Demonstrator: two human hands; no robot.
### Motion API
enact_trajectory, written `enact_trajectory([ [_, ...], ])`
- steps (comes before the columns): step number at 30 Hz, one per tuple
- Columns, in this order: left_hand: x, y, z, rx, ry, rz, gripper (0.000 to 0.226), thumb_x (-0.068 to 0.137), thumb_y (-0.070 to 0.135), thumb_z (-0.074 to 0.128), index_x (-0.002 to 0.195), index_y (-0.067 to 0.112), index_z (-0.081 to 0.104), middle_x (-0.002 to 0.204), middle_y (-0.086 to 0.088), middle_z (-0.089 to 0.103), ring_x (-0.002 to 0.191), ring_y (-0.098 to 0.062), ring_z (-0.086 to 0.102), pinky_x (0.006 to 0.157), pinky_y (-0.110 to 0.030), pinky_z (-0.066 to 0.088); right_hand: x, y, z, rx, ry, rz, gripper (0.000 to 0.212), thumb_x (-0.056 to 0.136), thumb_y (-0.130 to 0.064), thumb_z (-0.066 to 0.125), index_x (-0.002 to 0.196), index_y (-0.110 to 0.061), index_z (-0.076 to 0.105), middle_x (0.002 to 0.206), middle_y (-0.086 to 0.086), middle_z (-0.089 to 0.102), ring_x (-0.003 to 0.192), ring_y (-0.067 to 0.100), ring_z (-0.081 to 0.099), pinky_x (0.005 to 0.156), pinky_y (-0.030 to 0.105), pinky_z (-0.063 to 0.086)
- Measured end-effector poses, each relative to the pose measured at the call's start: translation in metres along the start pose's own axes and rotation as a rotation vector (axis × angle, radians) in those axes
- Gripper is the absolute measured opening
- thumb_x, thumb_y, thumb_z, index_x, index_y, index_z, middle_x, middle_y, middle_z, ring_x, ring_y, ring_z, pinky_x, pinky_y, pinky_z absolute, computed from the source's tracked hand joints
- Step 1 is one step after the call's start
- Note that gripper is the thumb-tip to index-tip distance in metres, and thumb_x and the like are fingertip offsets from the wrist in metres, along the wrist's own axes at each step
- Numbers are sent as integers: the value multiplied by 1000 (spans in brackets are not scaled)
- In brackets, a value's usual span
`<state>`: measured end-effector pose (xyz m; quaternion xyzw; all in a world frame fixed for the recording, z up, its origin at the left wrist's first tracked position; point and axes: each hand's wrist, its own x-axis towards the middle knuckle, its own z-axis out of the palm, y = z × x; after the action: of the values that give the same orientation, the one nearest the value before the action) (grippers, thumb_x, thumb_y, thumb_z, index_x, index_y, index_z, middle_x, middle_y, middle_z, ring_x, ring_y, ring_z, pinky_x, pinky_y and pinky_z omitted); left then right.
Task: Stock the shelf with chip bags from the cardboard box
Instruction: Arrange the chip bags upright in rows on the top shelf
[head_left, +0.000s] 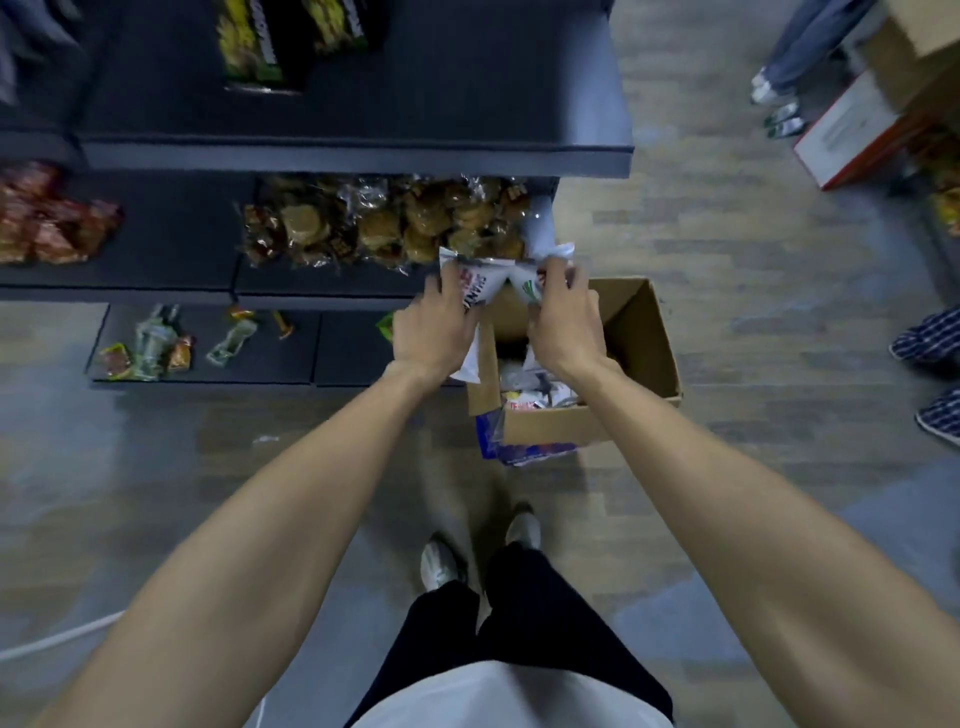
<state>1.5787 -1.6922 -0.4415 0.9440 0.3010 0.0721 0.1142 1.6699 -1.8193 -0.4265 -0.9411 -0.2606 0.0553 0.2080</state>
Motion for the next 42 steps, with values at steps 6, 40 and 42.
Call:
enact_trajectory([
  [6, 26, -7, -100, 189, 233, 141, 58, 93, 52, 49, 133, 11, 38, 101, -7, 58, 78, -27, 65, 45, -33, 37, 21, -56, -66, 63, 193, -110, 46, 93, -14, 54, 136, -20, 37, 130, 15, 41, 108, 39, 49, 88, 44, 44],
  [40, 247, 59, -355, 38, 796, -7, 55, 101, 50, 28, 141, 13, 26, 112, -8, 61, 92, -31, 65, 52, -34, 39, 238, -215, -295, 314, 572, -330, 31, 99, -19, 48, 128, -19, 37, 138, 10, 27, 114, 35, 39, 91, 44, 42],
  [42, 261, 58, -359, 39, 819, -13, 53, 101, 49, 30, 140, 14, 28, 111, -8, 61, 90, -31, 65, 51, -33, 37, 254, -221, -298, 312, 574, -344, 32, 97, -17, 48, 127, -20, 37, 139, 10, 27, 113, 34, 39, 92, 47, 44],
])
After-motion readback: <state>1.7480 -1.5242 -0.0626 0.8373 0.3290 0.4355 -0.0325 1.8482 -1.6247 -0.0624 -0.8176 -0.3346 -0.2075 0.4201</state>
